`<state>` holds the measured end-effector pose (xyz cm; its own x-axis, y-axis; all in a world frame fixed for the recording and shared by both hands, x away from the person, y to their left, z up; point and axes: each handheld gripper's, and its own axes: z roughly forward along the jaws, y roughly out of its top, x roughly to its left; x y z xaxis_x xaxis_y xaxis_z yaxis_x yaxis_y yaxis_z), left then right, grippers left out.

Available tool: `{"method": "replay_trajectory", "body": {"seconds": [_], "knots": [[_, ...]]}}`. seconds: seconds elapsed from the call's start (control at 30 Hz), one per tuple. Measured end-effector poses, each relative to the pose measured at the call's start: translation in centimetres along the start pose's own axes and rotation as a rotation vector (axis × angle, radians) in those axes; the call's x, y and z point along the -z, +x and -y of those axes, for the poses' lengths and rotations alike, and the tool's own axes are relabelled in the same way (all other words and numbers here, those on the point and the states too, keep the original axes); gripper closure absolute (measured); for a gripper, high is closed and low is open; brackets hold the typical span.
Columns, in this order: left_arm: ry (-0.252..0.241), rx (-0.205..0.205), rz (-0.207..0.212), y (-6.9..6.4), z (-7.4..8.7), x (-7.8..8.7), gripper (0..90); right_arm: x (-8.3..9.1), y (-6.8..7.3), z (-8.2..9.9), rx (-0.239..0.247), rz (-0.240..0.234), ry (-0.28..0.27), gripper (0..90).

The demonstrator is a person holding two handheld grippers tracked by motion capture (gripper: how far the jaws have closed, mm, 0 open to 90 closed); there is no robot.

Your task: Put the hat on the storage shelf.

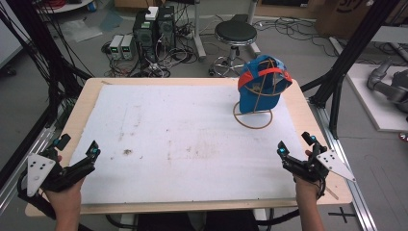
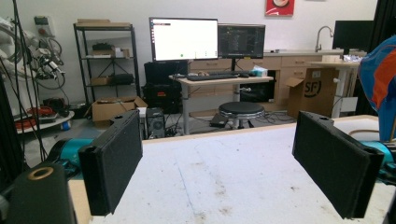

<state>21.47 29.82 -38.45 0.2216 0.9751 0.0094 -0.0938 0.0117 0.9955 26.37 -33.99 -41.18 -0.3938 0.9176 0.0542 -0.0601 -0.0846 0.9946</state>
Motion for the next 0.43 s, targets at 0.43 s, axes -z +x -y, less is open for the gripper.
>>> {"method": "replay_trajectory", "body": {"seconds": [0.43], "knots": [[0.014,-0.005,0.005,-0.14,0.40,-0.29,16.2,0.08,-0.09,0.06,-0.008,-0.005,-0.007,6.8]]}}
